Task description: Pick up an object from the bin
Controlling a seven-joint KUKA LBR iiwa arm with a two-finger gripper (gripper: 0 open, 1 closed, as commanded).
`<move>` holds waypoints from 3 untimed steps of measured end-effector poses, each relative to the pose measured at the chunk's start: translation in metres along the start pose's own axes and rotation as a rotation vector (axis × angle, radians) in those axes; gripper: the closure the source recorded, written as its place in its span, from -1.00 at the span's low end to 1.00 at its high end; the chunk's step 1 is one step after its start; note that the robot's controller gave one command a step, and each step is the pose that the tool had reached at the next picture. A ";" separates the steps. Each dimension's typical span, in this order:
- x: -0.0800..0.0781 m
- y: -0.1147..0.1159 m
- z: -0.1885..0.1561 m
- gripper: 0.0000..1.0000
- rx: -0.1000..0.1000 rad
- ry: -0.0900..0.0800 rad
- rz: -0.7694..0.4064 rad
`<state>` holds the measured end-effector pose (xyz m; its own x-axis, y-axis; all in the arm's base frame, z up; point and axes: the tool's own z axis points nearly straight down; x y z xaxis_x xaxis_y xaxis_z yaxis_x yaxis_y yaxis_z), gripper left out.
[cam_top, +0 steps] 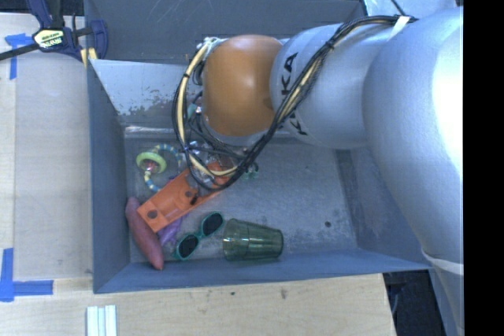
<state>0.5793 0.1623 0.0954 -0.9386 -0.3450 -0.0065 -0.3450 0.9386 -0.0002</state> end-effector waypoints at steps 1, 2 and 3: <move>0.000 0.000 0.000 1.00 0.000 0.000 0.000; 0.001 0.002 -0.041 1.00 -0.001 0.008 0.004; -0.001 -0.011 -0.072 1.00 0.000 -0.007 0.065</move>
Offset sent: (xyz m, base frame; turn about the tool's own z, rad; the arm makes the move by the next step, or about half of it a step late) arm 0.0004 0.0058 0.1409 0.0141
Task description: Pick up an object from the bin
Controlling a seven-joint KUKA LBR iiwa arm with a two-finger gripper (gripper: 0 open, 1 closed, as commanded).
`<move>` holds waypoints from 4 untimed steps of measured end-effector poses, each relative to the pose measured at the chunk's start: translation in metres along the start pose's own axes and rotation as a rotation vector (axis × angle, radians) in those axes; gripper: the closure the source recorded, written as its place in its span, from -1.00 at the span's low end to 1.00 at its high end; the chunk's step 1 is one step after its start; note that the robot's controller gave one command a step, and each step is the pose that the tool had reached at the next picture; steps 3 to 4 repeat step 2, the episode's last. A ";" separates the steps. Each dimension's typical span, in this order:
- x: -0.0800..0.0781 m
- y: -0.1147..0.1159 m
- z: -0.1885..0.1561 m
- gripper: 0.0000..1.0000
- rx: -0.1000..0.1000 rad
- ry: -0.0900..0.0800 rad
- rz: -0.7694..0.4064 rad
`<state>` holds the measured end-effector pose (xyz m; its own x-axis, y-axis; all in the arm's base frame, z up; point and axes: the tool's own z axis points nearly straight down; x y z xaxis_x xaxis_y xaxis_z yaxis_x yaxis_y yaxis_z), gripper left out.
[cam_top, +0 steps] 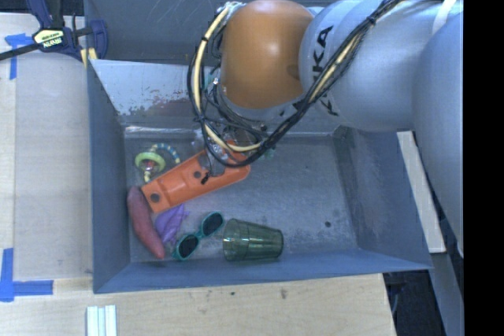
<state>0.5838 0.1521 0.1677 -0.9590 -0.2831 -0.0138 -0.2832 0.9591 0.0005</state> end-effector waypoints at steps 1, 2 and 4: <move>0.011 0.000 -0.041 1.00 0.000 0.017 -0.010; -0.008 -0.006 -0.127 1.00 0.000 -0.004 0.009; -0.008 -0.006 -0.127 1.00 0.000 -0.004 0.009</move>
Offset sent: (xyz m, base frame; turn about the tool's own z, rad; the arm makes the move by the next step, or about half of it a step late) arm 0.0063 -0.0035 0.1270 0.0084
